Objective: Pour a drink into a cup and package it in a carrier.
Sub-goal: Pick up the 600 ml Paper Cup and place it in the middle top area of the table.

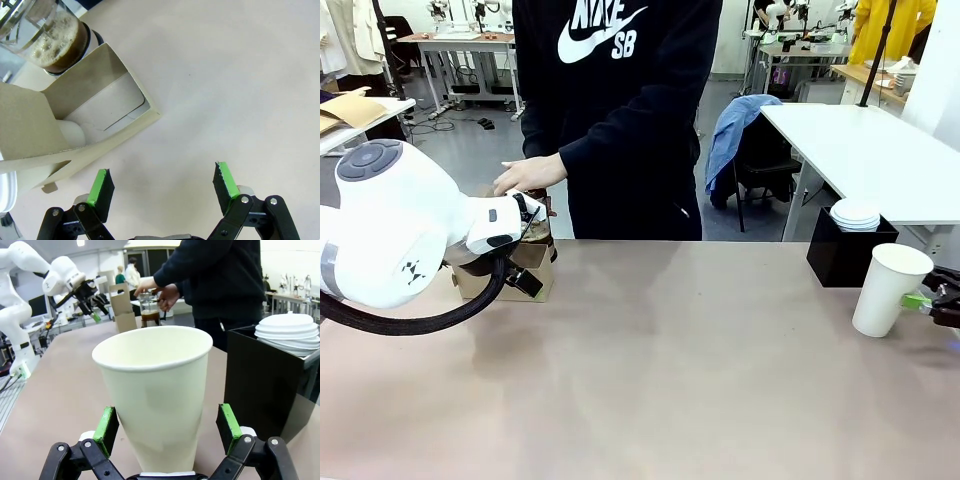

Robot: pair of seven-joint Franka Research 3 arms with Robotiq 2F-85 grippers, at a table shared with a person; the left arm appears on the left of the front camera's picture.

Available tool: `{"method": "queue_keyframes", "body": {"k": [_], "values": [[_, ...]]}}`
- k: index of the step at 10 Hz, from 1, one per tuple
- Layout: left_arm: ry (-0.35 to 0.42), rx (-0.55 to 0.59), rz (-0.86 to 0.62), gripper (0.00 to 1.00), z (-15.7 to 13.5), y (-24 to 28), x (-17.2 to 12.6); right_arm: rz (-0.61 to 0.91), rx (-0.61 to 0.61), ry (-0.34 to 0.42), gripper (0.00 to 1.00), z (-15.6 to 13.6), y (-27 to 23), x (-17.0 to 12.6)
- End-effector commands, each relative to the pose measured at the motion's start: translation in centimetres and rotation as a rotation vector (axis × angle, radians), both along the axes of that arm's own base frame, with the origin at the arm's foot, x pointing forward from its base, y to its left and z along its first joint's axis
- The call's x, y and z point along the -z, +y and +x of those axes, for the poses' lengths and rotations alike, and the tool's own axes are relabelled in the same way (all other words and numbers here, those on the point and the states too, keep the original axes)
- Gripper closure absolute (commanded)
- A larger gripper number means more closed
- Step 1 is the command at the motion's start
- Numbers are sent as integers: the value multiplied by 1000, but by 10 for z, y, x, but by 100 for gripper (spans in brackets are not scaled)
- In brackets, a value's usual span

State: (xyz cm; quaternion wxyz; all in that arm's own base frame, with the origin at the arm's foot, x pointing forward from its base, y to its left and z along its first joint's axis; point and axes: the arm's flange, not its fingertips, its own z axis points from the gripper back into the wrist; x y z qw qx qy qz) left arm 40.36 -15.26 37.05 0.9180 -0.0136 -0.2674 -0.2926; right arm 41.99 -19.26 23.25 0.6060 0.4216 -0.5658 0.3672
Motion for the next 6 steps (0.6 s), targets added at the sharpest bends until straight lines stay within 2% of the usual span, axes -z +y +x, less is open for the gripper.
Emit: {"method": "queue_keyframes", "body": {"k": [1, 6], "values": [[0, -1, -1, 0, 0, 1, 0, 26, -1, 9, 0, 9, 8, -2], [0, -1, -1, 0, 0, 1, 0, 62, -75, 29, 0, 17, 35, 1]]}}
